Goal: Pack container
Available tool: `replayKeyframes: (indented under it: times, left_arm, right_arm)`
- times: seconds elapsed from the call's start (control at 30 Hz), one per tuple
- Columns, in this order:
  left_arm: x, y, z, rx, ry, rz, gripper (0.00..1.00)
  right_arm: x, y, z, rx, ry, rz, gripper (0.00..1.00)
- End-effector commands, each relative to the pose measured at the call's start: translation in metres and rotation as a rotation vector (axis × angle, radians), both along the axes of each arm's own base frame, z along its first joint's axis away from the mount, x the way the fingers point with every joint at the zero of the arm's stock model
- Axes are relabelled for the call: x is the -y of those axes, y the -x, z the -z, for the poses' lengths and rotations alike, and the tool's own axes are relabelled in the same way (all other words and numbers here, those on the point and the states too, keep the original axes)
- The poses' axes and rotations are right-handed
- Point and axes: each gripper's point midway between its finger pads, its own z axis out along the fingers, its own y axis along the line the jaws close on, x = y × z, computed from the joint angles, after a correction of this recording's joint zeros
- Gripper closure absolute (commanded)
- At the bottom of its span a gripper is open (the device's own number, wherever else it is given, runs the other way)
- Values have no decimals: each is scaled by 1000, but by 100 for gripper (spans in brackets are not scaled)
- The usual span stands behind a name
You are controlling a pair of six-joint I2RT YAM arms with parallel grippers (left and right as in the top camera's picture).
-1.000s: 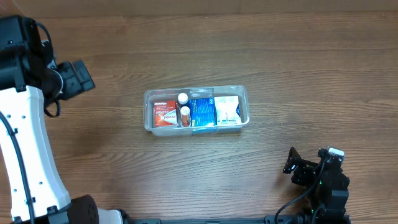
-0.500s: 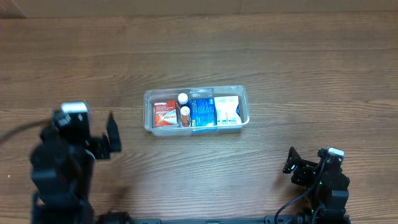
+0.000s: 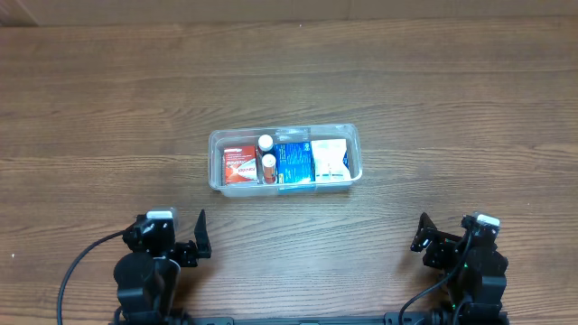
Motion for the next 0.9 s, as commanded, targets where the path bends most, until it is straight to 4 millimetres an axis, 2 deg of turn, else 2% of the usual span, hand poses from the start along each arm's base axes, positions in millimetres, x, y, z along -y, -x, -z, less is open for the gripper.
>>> replayKeyframes:
  times: [0.0,0.1,0.87]
  left_arm:
    - [1,0,9,28,10,0,0]
    - [-4,0,9,28,0,-26,0]
    - [-4,0,9,26,0,-26,0]
  right_arm:
    - [1,-1,0,7,3,1,0]
    - [1,-1,0,7,3,1,0]
    - [1,-1,0,7,3,1,0]
